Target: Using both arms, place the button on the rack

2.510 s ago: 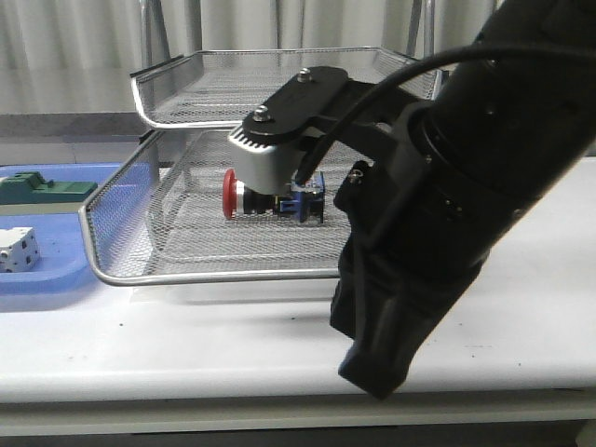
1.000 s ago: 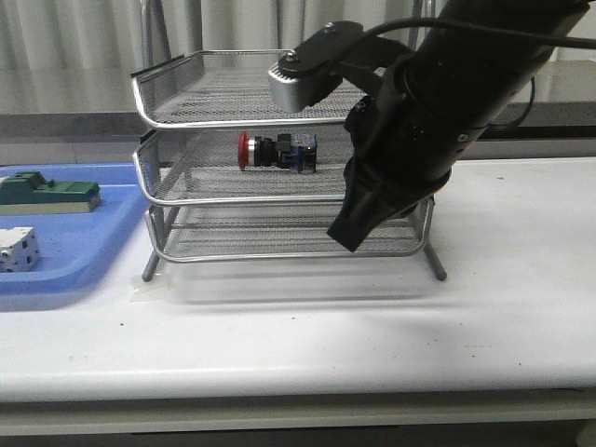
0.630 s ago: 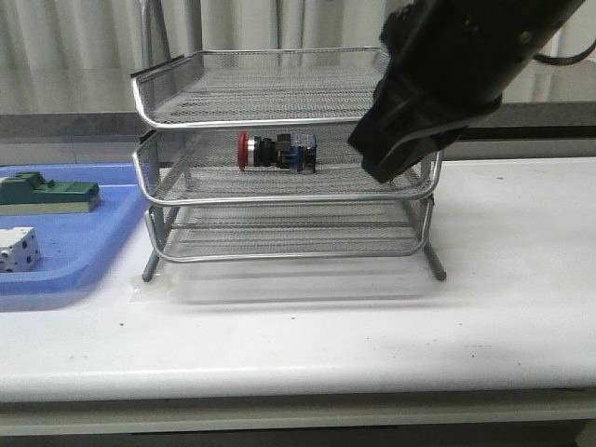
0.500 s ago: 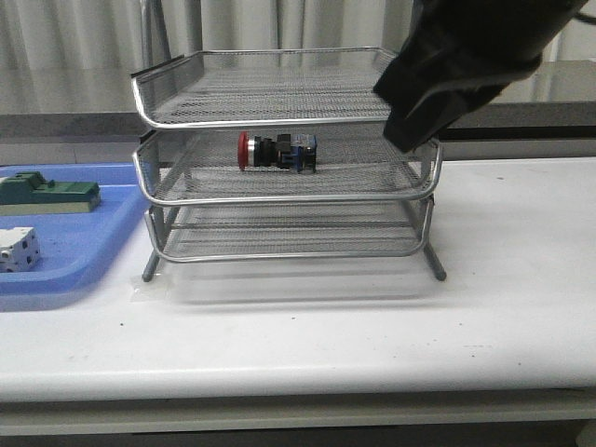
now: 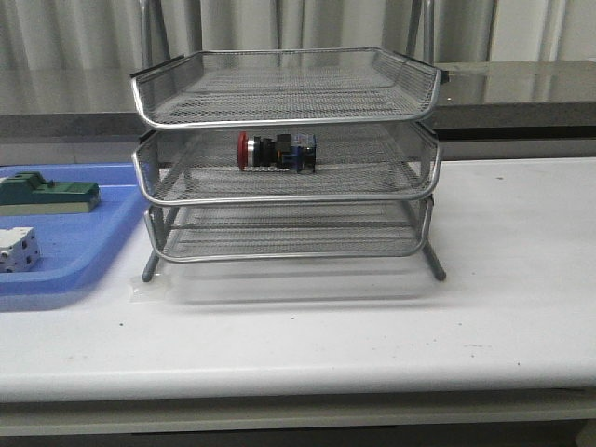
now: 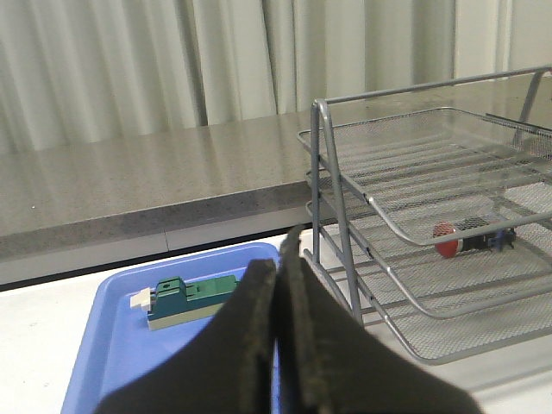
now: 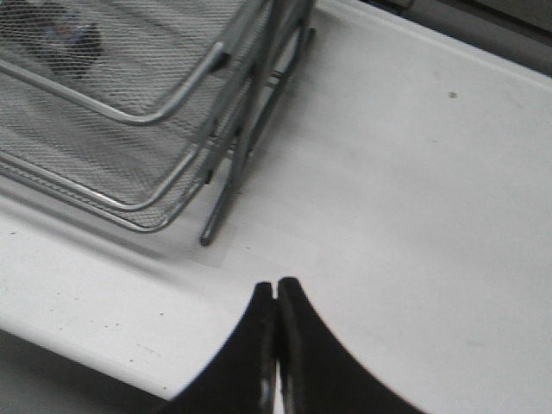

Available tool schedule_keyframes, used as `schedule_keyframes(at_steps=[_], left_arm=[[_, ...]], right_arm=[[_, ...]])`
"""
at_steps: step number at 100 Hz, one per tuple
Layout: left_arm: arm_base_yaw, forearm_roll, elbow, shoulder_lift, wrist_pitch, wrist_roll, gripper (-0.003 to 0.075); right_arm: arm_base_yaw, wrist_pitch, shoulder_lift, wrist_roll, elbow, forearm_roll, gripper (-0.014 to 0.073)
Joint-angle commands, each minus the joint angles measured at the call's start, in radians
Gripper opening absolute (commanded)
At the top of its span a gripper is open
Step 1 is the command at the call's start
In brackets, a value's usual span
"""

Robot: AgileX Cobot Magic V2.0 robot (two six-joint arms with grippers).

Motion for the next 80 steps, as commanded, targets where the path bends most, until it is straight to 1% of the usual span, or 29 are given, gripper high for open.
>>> schedule_keyframes(at_steps=[1,17,29,54,65,80], left_arm=[[0.001,-0.015,-0.027,0.013,-0.081,-0.009,-0.002],[0.001,-0.015,-0.027,0.013,-0.081,-0.009,-0.002],[0.001,-0.015,-0.027,0.013,-0.081,-0.009,-0.002],[0.001,-0.015,-0.027,0.013,-0.081,-0.009,-0.002],[0.001,-0.015,-0.027,0.013,-0.081,-0.009,-0.002],[0.001,-0.015,-0.027,0.013,-0.081,-0.009,-0.002]], right_arm=[[-0.062,-0.053,-0.086,0.01,0.005,-0.01,-0.0069],[-0.146,-0.062,-0.216,0.061,0.09,-0.01,-0.0069],[-0.182,-0.083,-0.325,0.07,0.161,-0.01,-0.0069],[-0.187,-0.115,-0.56,0.071,0.31,-0.012,-0.0069],[-0.187,-0.106,-0.635,0.071,0.339,-0.012,-0.0069],[-0.187,-0.069,-0.672,0.071,0.34,-0.012,-0.0069]])
